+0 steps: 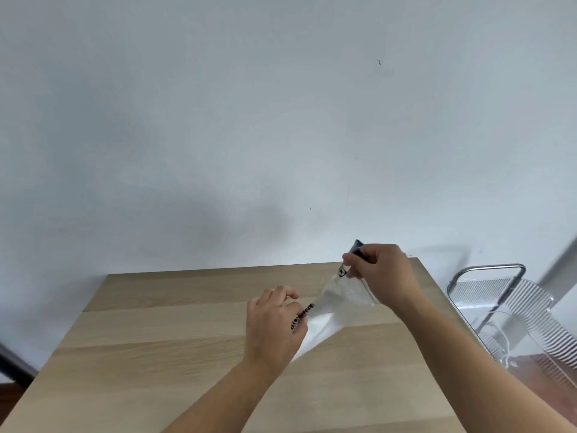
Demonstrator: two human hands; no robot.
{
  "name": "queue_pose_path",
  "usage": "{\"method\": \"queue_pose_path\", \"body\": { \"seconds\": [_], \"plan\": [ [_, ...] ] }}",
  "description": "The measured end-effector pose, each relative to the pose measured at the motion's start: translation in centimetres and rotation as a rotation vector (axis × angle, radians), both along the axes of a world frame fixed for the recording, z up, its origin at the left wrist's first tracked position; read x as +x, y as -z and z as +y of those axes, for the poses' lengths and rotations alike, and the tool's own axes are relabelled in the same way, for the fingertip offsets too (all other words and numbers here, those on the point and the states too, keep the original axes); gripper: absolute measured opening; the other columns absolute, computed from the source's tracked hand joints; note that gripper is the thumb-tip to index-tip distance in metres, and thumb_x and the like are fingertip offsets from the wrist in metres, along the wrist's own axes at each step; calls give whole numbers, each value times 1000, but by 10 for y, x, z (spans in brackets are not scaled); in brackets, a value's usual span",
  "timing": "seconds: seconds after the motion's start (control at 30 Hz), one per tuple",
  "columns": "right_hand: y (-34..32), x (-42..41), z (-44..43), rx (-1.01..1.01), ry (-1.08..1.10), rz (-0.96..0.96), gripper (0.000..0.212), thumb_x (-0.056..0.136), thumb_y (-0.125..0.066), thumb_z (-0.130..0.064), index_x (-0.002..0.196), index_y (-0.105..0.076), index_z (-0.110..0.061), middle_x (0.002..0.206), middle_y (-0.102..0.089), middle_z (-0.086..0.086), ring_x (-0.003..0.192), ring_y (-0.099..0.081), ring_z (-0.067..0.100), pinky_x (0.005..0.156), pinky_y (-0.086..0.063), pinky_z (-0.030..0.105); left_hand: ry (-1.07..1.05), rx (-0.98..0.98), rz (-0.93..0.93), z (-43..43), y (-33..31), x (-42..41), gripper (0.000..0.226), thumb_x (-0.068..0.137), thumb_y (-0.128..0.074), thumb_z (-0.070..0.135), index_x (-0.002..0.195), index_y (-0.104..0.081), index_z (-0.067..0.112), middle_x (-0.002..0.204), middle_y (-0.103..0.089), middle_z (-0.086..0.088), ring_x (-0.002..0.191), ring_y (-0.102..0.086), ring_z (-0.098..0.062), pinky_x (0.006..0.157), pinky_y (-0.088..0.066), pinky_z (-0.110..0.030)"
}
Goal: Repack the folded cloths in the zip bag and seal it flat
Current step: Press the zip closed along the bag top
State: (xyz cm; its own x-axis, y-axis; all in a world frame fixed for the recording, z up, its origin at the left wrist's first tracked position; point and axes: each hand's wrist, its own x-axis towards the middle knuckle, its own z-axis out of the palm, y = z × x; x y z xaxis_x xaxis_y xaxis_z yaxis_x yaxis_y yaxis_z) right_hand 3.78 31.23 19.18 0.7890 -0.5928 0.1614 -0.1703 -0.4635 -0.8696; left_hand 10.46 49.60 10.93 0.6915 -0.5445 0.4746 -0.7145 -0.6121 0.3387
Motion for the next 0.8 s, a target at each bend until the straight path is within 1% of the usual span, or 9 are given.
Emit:
{"method": "queue_pose_path", "body": {
  "seconds": [0.07, 0.17, 0.3, 0.37, 0.47, 0.53, 0.6, 0.7, 0.8],
  "plan": [
    [-9, -2, -7, 11, 7, 0, 26, 85, -67, -28, 61, -69, -19, 54, -69, -10, 37, -43, 2, 37, -33, 9, -4, 33, -8, 6, 2, 4, 7, 64, -76, 27, 69, -71, 26, 89, -65, 13, 80, -63, -12, 71, -37, -28],
    [-13, -1, -6, 24, -43, 11, 25, 84, -68, -28, 61, -70, -18, 53, -69, -8, 46, -50, 7, 38, -34, 9, -23, 9, 36, 9, 1, 5, 6, 65, -72, 29, 70, -71, 26, 90, -65, 12, 80, -62, -12, 73, -37, -29],
    [-14, 6, 5, 49, -114, 5, 24, 83, -68, -30, 63, -71, -17, 53, -69, -7, 46, -51, 6, 44, -36, 15, 23, -82, 62, -2, -11, -4, 11, 64, -65, 37, 70, -66, 27, 85, -63, 13, 77, -61, -9, 72, -41, -31],
    [-13, 6, 6, 34, -156, -8, 26, 82, -67, -41, 66, -70, -21, 60, -71, -8, 54, -54, 10, 52, -40, 20, 51, -109, 46, -6, -15, -7, 13, 71, -60, 35, 68, -65, 24, 84, -63, 12, 75, -62, -11, 72, -42, -33],
    [-9, 0, 1, -59, -245, -13, 39, 74, -61, -65, 76, -65, -27, 64, -61, -17, 60, -51, 2, 55, -37, 12, 44, -196, 99, -6, -17, 0, 8, 79, -65, 28, 76, -68, 21, 88, -63, 11, 83, -60, -12, 76, -38, -32],
    [-2, -6, -7, -101, -252, 43, 32, 74, -66, -60, 82, -65, -29, 69, -61, -24, 67, -53, -4, 63, -39, 13, 24, -242, 153, -2, -18, 8, 6, 81, -67, 26, 82, -70, 20, 92, -61, 11, 89, -58, -12, 81, -39, -33],
    [7, -8, -15, -119, -234, 101, 9, 79, -70, -40, 77, -68, -32, 69, -65, -29, 70, -56, -4, 67, -41, 18, 15, -262, 210, 2, -20, 14, 9, 84, -65, 25, 86, -71, 18, 93, -58, 12, 92, -57, -13, 85, -44, -39],
    [9, -8, -16, -103, -210, 85, 19, 86, -67, -24, 67, -69, -27, 56, -64, -24, 52, -49, -2, 55, -36, 14, 20, -229, 272, 9, -20, 23, 13, 86, -63, 24, 90, -71, 14, 95, -58, 10, 92, -57, -15, 85, -46, -44],
    [-7, -5, -11, -103, -179, 20, 27, 85, -66, -30, 60, -64, -21, 48, -60, -15, 36, -35, 4, 36, -26, 8, 50, -142, 309, 16, -17, 31, 15, 85, -64, 25, 92, -71, 13, 99, -58, 9, 96, -56, -14, 89, -45, -42]
  ]
}}
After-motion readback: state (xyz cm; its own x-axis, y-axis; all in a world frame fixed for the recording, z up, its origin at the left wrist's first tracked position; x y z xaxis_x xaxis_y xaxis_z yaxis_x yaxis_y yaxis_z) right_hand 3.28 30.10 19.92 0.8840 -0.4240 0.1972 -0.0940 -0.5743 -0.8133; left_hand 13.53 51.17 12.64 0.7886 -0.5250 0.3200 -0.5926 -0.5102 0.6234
